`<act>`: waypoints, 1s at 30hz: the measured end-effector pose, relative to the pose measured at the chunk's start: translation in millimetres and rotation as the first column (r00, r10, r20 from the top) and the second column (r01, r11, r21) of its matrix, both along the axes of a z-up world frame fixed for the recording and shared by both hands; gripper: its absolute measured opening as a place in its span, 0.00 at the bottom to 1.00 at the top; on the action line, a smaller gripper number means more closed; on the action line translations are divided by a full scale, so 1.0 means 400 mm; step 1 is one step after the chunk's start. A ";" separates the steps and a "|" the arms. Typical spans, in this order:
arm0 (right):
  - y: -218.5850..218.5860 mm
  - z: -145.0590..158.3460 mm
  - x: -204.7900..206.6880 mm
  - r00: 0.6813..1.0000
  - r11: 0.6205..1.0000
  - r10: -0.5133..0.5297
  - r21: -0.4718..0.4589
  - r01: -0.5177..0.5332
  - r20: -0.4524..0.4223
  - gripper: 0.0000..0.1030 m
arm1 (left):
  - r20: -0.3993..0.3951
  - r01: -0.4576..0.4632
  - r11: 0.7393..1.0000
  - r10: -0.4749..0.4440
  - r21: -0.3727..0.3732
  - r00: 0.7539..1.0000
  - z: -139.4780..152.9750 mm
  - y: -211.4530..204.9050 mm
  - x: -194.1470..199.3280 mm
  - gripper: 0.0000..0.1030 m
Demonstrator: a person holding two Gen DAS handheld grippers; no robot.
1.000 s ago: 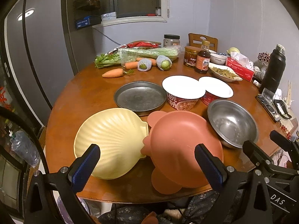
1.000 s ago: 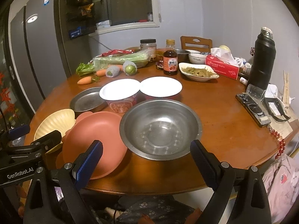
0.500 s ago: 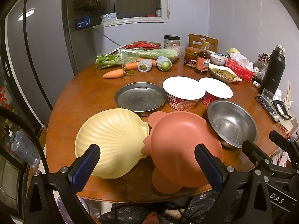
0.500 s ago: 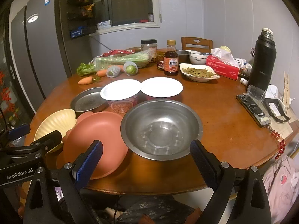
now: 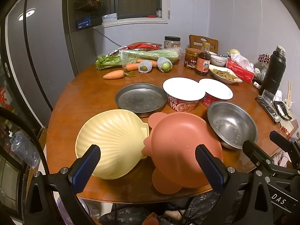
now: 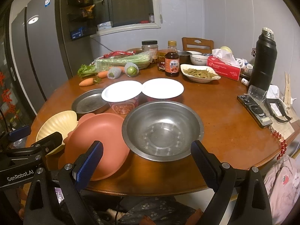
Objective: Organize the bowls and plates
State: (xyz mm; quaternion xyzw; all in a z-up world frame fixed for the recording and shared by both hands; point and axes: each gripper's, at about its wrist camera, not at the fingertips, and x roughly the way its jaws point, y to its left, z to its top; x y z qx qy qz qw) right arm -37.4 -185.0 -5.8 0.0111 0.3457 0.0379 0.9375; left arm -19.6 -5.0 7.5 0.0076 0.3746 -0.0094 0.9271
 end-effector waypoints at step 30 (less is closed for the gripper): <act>0.059 0.087 0.033 0.990 0.993 0.114 0.015 -0.116 0.086 0.92 | 0.040 -0.154 0.988 0.154 -0.016 0.987 0.039 0.144 0.003 0.99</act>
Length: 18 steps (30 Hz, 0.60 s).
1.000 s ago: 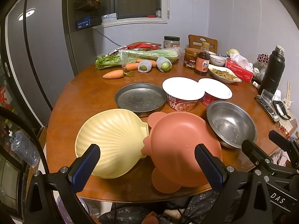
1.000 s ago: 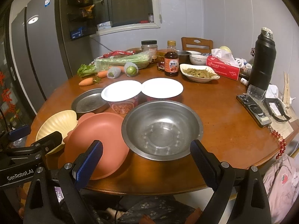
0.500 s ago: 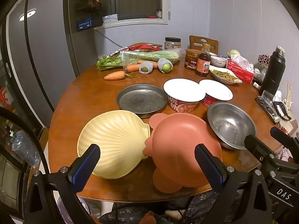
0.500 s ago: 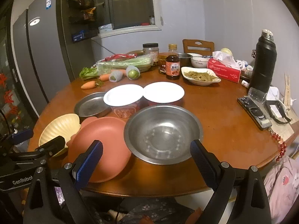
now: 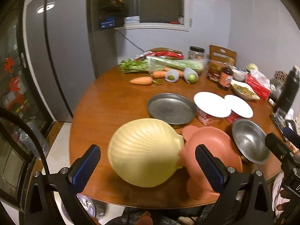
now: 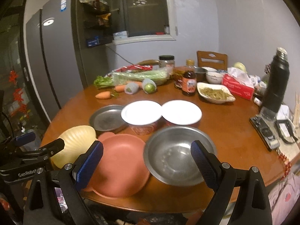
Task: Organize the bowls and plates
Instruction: 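Move the left tool to the yellow scallop plate and grasp its rim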
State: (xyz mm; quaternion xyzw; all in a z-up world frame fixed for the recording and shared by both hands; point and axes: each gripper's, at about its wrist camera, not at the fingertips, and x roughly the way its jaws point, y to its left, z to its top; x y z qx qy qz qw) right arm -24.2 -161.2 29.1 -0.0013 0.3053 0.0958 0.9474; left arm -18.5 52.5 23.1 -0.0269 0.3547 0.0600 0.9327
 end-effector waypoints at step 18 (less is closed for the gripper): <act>0.245 -0.013 0.118 0.964 0.961 0.259 -0.079 -0.263 -0.054 0.92 | -0.082 -0.104 0.993 0.100 -0.046 0.992 -0.062 0.202 0.009 0.99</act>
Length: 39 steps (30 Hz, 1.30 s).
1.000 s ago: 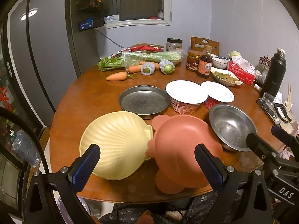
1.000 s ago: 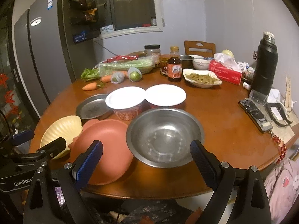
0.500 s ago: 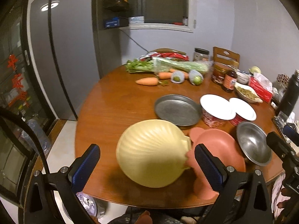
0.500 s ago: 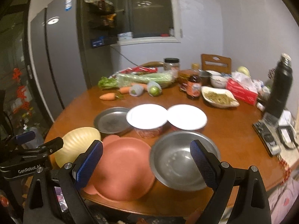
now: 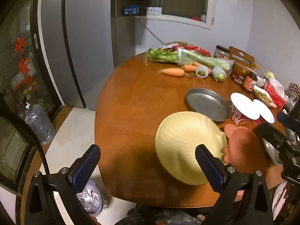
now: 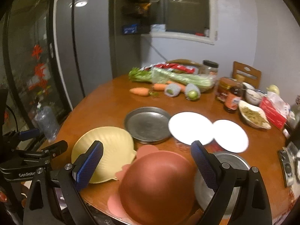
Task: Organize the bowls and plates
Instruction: 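Move the left tool to the yellow scallop plate and grasp its rim, then lift the yellow scallop plate with the left tool and set it down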
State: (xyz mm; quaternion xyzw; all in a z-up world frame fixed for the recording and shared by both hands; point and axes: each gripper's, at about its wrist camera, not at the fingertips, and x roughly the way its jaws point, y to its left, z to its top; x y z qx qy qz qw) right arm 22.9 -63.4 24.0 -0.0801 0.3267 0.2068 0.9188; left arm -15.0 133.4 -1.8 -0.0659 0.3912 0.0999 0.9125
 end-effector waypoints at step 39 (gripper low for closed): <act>0.205 -0.216 0.211 0.951 0.964 0.158 -0.166 -0.206 -0.266 0.28 | -0.149 0.108 0.984 -0.129 -0.142 0.980 -0.144 -0.026 0.103 0.55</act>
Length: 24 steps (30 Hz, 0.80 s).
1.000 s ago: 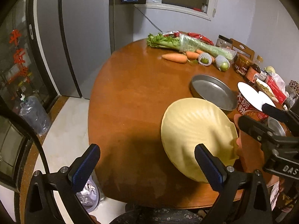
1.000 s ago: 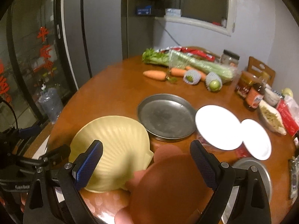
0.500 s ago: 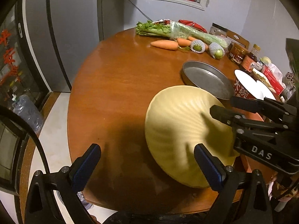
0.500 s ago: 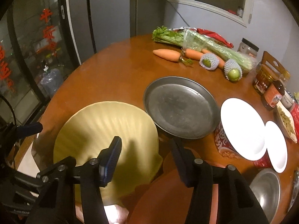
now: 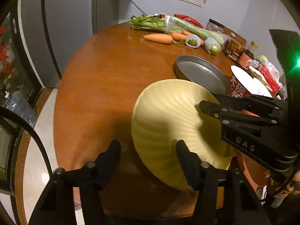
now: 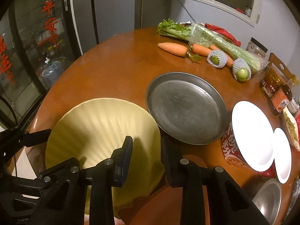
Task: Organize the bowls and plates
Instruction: 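Lift the yellow scallop plate with the left tool and set it down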
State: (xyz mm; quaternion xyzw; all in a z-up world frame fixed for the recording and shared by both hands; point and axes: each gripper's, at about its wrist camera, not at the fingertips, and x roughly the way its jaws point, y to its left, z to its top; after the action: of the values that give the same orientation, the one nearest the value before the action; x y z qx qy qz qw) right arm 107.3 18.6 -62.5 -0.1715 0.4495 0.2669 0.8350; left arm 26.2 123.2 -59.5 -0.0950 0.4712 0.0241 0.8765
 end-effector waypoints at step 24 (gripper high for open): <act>0.054 0.008 -0.003 0.995 0.996 0.015 0.092 -0.007 -0.096 0.29 | 0.032 -0.090 0.995 0.089 0.032 0.996 0.042 0.129 0.095 0.33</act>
State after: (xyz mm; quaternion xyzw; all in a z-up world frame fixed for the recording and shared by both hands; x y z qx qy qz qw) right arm 106.0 40.3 -59.4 -0.1224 0.4757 0.2998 0.8178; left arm 64.0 174.7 -42.9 -0.1018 0.4527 0.0698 0.8831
